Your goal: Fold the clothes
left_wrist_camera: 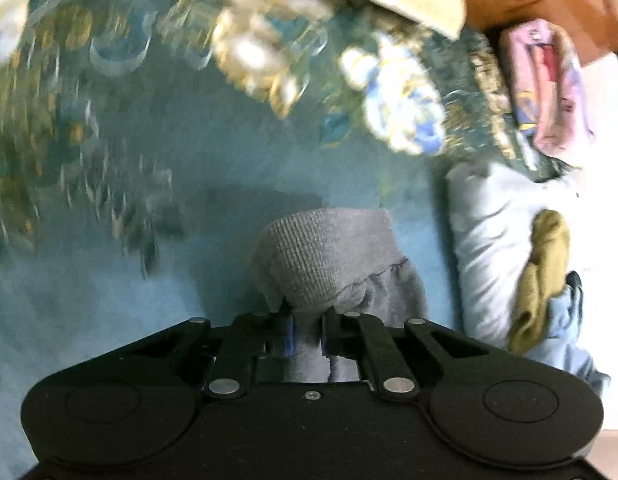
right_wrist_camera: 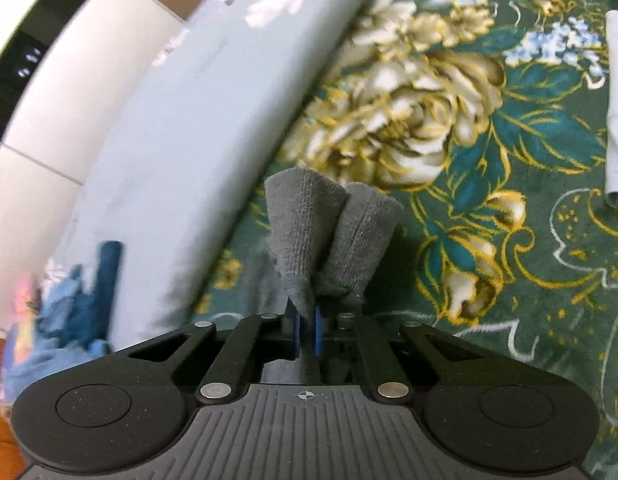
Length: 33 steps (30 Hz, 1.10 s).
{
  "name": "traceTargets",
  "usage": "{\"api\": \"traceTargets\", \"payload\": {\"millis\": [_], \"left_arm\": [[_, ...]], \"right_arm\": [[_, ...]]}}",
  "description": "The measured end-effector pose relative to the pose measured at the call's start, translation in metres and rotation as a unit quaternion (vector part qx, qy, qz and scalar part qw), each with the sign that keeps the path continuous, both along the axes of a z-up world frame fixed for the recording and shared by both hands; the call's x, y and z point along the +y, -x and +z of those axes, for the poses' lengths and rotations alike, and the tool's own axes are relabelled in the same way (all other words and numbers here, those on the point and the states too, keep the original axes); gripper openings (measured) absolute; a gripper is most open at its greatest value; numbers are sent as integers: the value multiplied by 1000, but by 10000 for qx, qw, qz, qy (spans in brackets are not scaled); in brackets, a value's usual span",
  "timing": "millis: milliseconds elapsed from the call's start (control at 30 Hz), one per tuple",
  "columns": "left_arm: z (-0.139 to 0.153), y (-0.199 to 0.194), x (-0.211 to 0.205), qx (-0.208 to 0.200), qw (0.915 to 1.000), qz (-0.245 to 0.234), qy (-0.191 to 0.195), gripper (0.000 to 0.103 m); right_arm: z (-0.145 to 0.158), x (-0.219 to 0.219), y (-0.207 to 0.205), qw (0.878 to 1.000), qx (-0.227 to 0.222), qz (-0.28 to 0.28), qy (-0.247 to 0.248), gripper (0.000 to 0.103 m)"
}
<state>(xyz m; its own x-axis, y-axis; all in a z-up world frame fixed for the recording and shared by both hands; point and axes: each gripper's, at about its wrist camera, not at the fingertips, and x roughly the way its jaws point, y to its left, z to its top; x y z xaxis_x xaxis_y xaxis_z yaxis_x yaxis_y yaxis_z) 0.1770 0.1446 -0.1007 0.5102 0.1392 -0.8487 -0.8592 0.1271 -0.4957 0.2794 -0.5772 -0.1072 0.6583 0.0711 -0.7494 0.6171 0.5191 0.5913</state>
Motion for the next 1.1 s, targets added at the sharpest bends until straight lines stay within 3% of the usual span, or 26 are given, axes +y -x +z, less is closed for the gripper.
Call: {"api": "traceTargets", "payload": {"millis": [100, 200, 400, 633, 700, 767, 833, 933, 1033, 1100], "left_arm": [[17, 21, 23, 65, 9996, -100, -241, 9], [15, 40, 43, 464, 9971, -446, -405, 9], [-22, 49, 50, 996, 9929, -611, -200, 11], [-24, 49, 55, 1037, 9878, -1159, -37, 17], [-18, 49, 56, 997, 9858, -1354, -22, 25], [-9, 51, 55, 1019, 9842, -1448, -63, 43], [4, 56, 52, 1035, 9840, -1445, -85, 53], [21, 62, 45, 851, 9851, -1490, 81, 59], [30, 53, 32, 598, 9823, -1760, 232, 66], [27, 35, 17, 520, 9789, -1947, 344, 66]], "right_arm": [[12, 14, 24, 9998, -61, 145, -104, 5], [2, 31, 48, 9993, 239, 220, -162, 5], [-44, 38, 83, 9930, 1152, -191, -164, 5], [-37, 41, 68, 9918, 1263, 150, 111, 7], [-31, 42, 66, 9907, 1330, 201, 180, 8], [-21, 43, 69, 9900, 1362, 160, 331, 13], [-10, 44, 74, 9893, 1372, 83, 495, 21], [13, 45, 83, 9887, 1304, -53, 732, 27], [27, 61, 75, 9914, 1098, 362, 616, 37], [29, 76, 63, 9919, 981, 680, 441, 39]]}}
